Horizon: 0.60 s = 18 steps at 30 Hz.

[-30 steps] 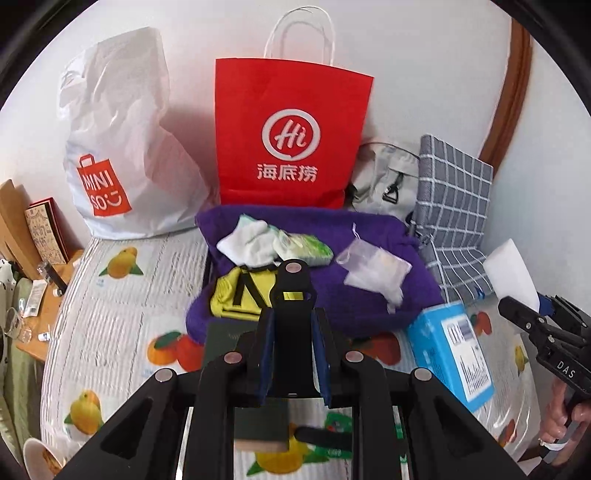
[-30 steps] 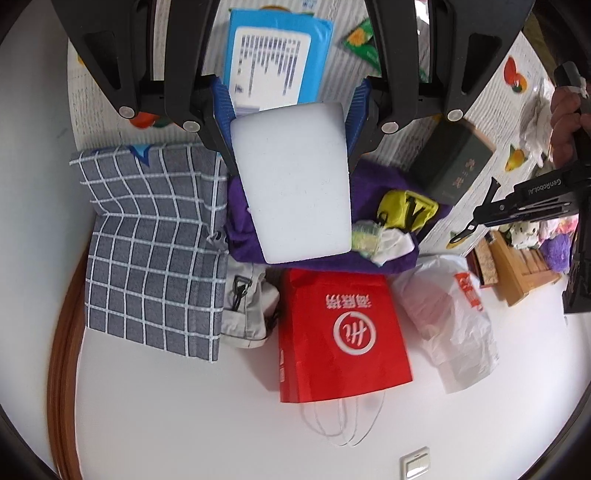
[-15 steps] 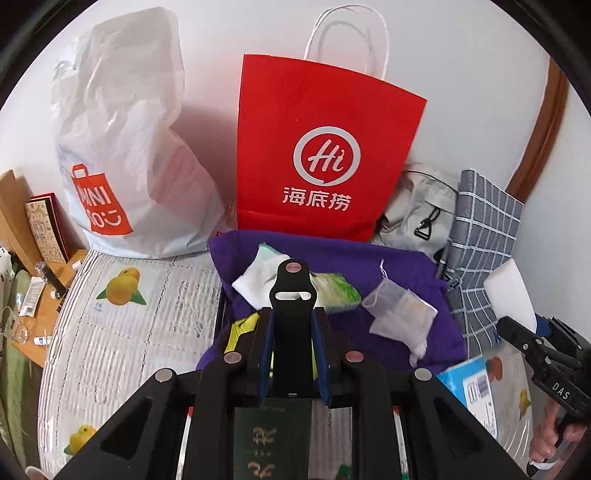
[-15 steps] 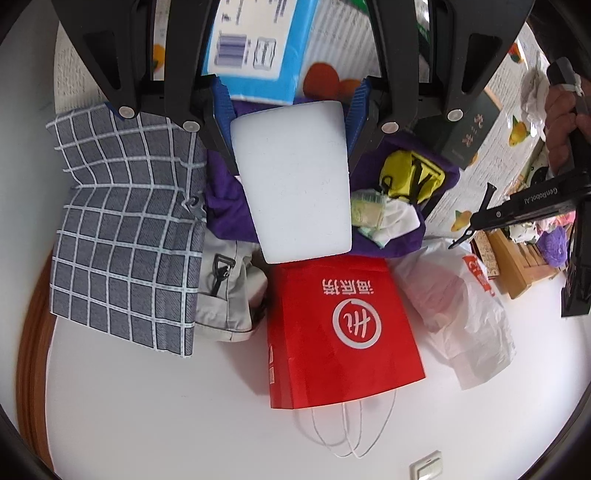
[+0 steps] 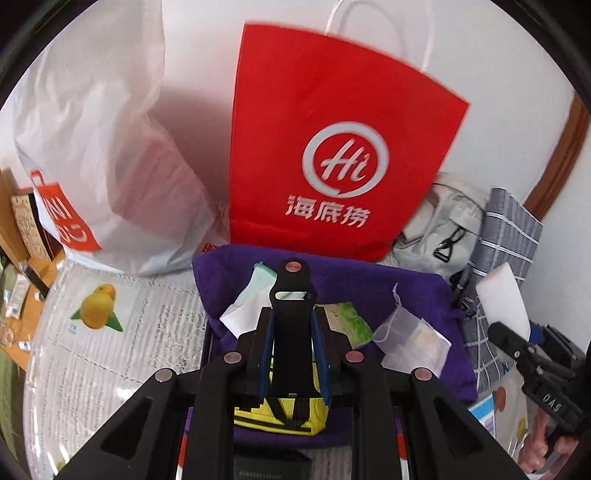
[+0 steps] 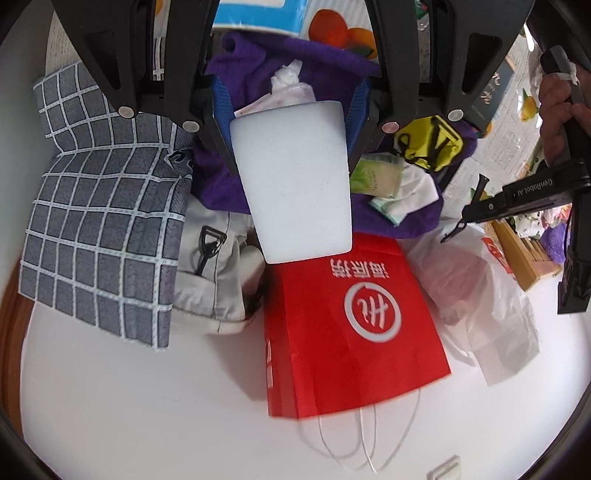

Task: Organize soft objects
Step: 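Carry the strap with the left tool while the right carries the foam block to the purple towel, then open the right tool to drop the foam block while the left releases the strap on the towel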

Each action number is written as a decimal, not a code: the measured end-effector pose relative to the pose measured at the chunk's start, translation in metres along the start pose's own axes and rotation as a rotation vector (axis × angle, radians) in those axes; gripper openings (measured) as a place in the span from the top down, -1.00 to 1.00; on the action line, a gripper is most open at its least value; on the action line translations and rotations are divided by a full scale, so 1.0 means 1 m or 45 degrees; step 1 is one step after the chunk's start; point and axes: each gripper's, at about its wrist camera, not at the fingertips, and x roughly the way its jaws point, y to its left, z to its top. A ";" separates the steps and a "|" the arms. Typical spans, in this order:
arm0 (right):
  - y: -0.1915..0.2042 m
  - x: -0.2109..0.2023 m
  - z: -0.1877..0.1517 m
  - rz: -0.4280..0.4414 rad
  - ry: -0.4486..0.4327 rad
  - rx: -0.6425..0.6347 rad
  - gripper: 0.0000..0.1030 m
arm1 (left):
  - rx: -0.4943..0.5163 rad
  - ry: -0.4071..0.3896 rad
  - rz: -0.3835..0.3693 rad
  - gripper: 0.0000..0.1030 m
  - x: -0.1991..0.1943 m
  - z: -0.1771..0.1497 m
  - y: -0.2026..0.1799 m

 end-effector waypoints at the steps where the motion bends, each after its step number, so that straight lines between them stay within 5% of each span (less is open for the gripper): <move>1: -0.002 0.005 0.000 -0.005 0.013 0.006 0.00 | -0.006 0.011 -0.002 0.62 0.006 0.000 0.001; 18: -0.018 0.087 -0.023 0.049 0.271 0.017 -0.01 | -0.030 0.128 -0.016 0.61 0.056 -0.001 0.016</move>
